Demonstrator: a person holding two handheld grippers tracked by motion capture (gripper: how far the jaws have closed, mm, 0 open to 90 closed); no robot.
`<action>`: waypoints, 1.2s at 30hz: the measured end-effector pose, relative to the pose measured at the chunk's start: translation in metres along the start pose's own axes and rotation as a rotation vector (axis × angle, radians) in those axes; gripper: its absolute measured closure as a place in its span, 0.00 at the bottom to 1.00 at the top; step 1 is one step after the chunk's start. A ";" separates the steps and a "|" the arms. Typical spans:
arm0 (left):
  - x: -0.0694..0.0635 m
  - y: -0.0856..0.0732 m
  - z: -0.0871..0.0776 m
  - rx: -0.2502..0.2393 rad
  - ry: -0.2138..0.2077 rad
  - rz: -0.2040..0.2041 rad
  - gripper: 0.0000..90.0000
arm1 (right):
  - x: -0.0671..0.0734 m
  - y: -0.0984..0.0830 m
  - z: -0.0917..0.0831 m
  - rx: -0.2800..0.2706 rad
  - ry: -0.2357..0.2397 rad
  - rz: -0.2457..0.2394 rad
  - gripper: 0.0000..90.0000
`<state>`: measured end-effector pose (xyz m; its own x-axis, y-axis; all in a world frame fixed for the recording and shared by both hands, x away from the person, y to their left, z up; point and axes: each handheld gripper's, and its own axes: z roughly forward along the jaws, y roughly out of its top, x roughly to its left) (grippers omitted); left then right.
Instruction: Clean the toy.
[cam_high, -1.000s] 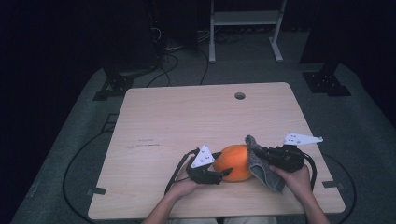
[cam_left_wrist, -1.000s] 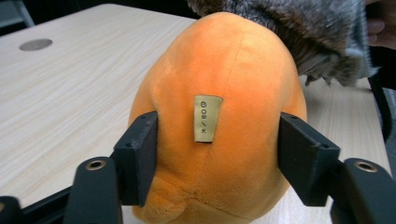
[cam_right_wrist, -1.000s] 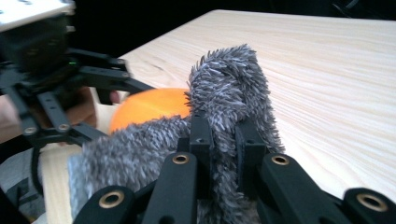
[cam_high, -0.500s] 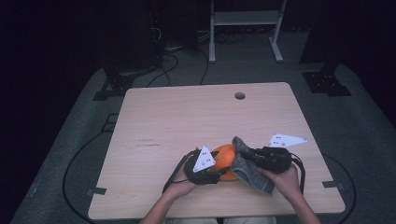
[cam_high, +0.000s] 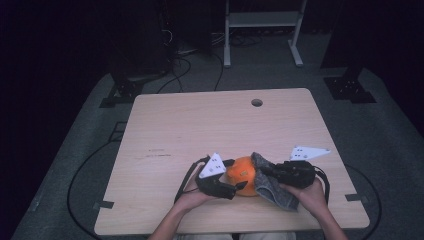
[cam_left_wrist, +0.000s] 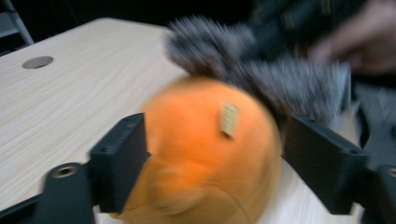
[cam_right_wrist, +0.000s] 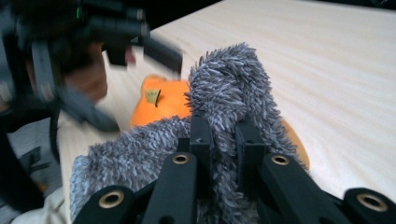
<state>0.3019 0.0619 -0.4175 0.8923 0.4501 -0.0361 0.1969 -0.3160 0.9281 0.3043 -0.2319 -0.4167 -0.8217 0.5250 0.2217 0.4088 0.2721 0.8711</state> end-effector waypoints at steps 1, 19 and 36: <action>0.002 0.000 0.000 0.003 0.005 -0.016 0.21 | -0.001 -0.002 0.000 0.006 0.029 -0.002 0.89; 0.006 -0.019 0.020 0.114 -0.037 -0.122 0.35 | 0.006 0.001 0.004 0.033 0.018 -0.060 0.89; 0.013 -0.003 -0.010 0.051 0.088 0.005 0.23 | 0.010 0.000 0.040 -0.037 0.026 -0.016 0.89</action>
<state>0.3091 0.0774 -0.4171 0.8546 0.5193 0.0029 0.2152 -0.3591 0.9082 0.3117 -0.1942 -0.4317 -0.8384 0.4994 0.2184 0.3807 0.2498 0.8903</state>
